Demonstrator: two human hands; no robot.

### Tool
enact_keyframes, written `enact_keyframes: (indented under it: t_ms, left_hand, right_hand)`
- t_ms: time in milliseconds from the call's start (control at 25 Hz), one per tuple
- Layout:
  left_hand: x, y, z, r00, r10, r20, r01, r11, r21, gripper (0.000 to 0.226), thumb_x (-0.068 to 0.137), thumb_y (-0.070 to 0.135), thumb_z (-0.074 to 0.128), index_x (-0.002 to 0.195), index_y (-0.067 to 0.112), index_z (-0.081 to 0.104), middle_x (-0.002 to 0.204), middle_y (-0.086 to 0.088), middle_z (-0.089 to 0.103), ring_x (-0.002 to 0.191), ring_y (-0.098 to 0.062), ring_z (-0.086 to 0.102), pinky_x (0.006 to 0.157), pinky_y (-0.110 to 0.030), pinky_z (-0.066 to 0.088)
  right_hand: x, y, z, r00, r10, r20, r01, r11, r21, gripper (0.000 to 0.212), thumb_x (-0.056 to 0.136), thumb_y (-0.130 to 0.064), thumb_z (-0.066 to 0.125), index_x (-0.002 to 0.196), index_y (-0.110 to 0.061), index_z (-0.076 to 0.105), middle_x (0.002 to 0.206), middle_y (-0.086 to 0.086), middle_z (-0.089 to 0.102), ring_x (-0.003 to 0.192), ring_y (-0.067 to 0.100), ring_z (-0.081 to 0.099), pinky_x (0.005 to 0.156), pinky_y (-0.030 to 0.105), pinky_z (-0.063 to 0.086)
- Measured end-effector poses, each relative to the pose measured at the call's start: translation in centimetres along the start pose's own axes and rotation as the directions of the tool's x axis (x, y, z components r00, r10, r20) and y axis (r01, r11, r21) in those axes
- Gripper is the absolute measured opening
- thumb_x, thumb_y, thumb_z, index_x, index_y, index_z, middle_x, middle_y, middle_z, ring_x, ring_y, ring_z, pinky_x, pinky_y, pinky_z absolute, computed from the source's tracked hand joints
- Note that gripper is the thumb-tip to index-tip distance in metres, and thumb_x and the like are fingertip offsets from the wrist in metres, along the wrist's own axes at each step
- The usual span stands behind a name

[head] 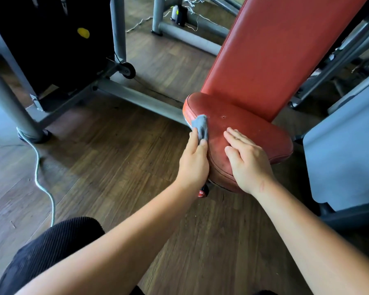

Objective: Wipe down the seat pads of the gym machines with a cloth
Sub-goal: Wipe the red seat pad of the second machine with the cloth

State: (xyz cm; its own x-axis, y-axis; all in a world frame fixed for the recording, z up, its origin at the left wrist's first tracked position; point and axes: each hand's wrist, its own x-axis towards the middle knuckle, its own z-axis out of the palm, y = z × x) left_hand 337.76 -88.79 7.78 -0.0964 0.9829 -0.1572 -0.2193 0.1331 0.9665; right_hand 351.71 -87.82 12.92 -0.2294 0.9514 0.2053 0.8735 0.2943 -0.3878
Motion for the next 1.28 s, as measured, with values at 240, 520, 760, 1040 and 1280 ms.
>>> enact_keyframes:
  t_ms: [240, 520, 760, 1040, 1280]
  left_hand:
    - [2.7, 1.5, -0.7, 0.997, -0.053, -0.058, 0.058, 0.996, 0.075, 0.062, 0.089, 0.044, 0.039, 0.151, 0.043, 0.042, 0.148, 0.012, 0.056, 0.136, -0.015, 0.053, 0.119, -0.043, 0.038]
    - [-4.2, 0.8, -0.5, 0.998, -0.022, 0.057, 0.022, 1.0, -0.003, 0.055, 0.092, 0.04, 0.042, 0.146, 0.049, 0.049, 0.146, 0.02, 0.058, 0.136, -0.005, 0.052, 0.119, -0.039, 0.038]
    - [0.0, 3.0, 0.5, 0.994, -0.085, -0.069, 0.091, 0.992, 0.091, 0.054, 0.094, 0.04, 0.04, 0.147, 0.033, 0.047, 0.144, 0.011, 0.057, 0.131, -0.017, 0.055, 0.116, -0.041, 0.039]
    - [1.7, 2.7, 0.4, 0.997, -0.026, -0.067, 0.038, 0.979, 0.199, 0.055, 0.103, 0.028, 0.041, 0.158, 0.023, 0.033, 0.157, 0.003, 0.046, 0.142, -0.017, 0.044, 0.117, -0.034, 0.032]
    - [-4.4, 1.9, 0.4, 0.998, -0.061, 0.001, 0.061, 0.995, 0.081, 0.051, 0.101, 0.036, 0.042, 0.152, 0.044, 0.043, 0.146, 0.016, 0.058, 0.134, -0.009, 0.054, 0.114, -0.035, 0.041]
  right_hand:
    - [-0.1, -0.1, -0.2, 1.0, -0.004, 0.01, 0.004, 1.0, -0.012, 0.045, 0.099, -0.02, 0.044, 0.142, -0.009, 0.055, 0.153, 0.005, 0.048, 0.146, 0.017, 0.038, 0.121, 0.024, 0.02]
    - [0.0, -0.3, -0.2, 1.0, 0.022, 0.011, -0.021, 0.999, -0.044, 0.044, 0.101, -0.016, 0.045, 0.142, -0.008, 0.055, 0.155, 0.006, 0.046, 0.147, 0.018, 0.037, 0.121, 0.024, 0.018]
    - [0.0, -0.2, -0.2, 1.0, 0.027, 0.002, -0.027, 0.999, -0.03, 0.043, 0.099, -0.017, 0.047, 0.141, -0.008, 0.056, 0.153, 0.006, 0.048, 0.146, 0.018, 0.039, 0.12, 0.022, 0.019]
    - [0.0, -0.5, -0.5, 0.999, 0.035, 0.02, -0.034, 0.999, -0.022, 0.045, 0.099, -0.019, 0.045, 0.141, -0.009, 0.056, 0.153, 0.005, 0.048, 0.146, 0.018, 0.038, 0.12, 0.022, 0.019]
    - [-0.1, -0.3, -0.2, 0.999, 0.034, 0.018, -0.034, 0.999, -0.008, 0.048, 0.097, -0.022, 0.043, 0.141, -0.011, 0.056, 0.154, 0.003, 0.048, 0.147, 0.016, 0.038, 0.121, 0.024, 0.02]
